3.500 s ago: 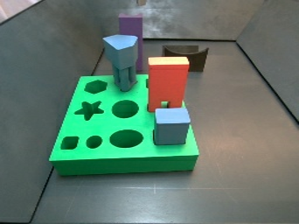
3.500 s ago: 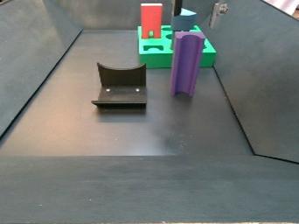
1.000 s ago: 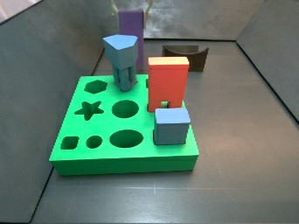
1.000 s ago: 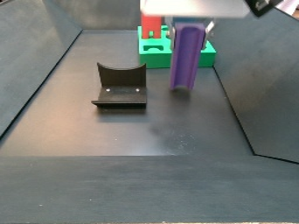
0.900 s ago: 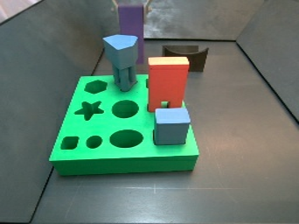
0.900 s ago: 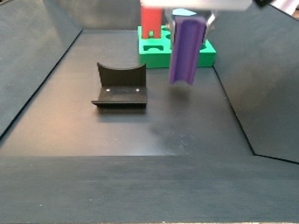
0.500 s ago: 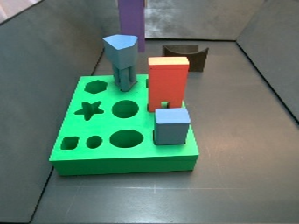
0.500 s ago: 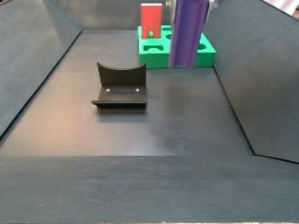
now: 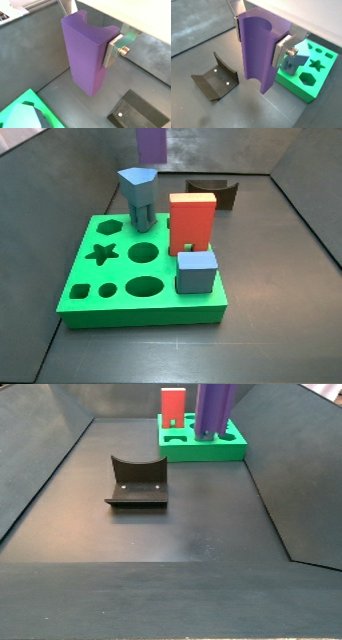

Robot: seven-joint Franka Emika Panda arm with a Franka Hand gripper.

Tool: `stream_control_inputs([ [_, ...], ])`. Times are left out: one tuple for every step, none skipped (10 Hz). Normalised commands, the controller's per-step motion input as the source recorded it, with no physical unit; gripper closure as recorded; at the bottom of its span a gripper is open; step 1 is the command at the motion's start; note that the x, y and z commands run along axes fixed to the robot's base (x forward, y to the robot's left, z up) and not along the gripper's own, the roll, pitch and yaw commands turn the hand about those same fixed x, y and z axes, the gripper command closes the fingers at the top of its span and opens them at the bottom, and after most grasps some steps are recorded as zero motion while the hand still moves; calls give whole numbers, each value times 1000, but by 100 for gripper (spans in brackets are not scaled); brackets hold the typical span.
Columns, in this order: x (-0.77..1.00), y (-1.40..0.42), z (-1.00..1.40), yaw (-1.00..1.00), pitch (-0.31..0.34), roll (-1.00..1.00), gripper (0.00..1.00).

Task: Pick up the arch object. Move up. Place the arch object on the fixture. Regrasp the arch object. Rotate the arch object. Move to above the board. Insert the arch object.
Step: Move to above the board.

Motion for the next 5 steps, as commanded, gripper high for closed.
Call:
stream_control_inputs([
  [14, -16, 388, 14, 71, -73, 100],
  [13, -9, 176, 18, 73, -73, 100],
  [169, -1000, 257, -133, 338, 217, 100],
  [174, -1000, 255, -118, 329, 242, 100],
  [184, -1000, 262, -57, 295, 232, 100],
])
